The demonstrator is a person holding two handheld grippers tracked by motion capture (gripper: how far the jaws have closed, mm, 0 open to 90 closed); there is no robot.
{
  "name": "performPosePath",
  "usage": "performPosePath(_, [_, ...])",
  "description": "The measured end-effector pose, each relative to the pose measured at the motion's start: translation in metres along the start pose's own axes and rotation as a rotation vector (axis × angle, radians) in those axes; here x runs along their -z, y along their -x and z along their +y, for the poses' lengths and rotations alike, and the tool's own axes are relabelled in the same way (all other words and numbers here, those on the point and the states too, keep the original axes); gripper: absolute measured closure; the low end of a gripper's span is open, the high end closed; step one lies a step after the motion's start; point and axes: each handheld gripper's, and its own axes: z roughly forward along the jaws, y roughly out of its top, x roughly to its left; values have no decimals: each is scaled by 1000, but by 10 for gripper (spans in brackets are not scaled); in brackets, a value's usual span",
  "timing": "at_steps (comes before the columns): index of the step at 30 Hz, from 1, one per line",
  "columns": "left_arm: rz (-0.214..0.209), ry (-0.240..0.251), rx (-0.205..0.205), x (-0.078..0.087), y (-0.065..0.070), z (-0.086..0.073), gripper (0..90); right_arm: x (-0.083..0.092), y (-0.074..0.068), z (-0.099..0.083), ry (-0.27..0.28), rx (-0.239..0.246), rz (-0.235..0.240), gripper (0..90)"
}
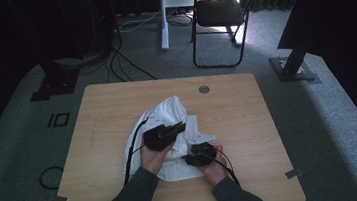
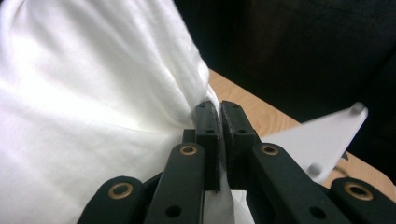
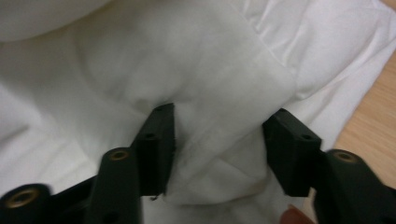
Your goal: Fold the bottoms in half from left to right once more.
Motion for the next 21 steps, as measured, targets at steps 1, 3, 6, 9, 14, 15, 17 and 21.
performPosePath(1, [-5, -5, 8, -1, -2, -4, 872, 3, 1, -1, -10, 4, -1, 397])
performPosePath(3, [-6, -13, 15, -4, -3, -9, 872, 14, 9, -3, -20, 10, -6, 384])
performPosePath(6, [-12, -22, 22, -6, -4, -14, 871, 26, 19, -5, -5, -12, -22, 380])
performPosePath(9, [-17, -49, 27, -13, -2, -25, 870, 48, 41, -7, 46, -81, -52, 401])
performPosePath(14, [-21, -99, 41, -26, -2, -40, 869, 67, 59, -3, 116, -128, -81, 433])
performPosePath(15, [-21, -99, 41, -26, -2, -40, 869, 67, 59, -3, 116, -128, -81, 433])
performPosePath(17, [-19, -121, 40, -31, -2, -46, 869, 73, 61, 1, 151, -136, -73, 439])
performPosePath(21, [-21, -158, 52, -40, -2, -58, 869, 84, 58, 16, 223, -122, -44, 430])
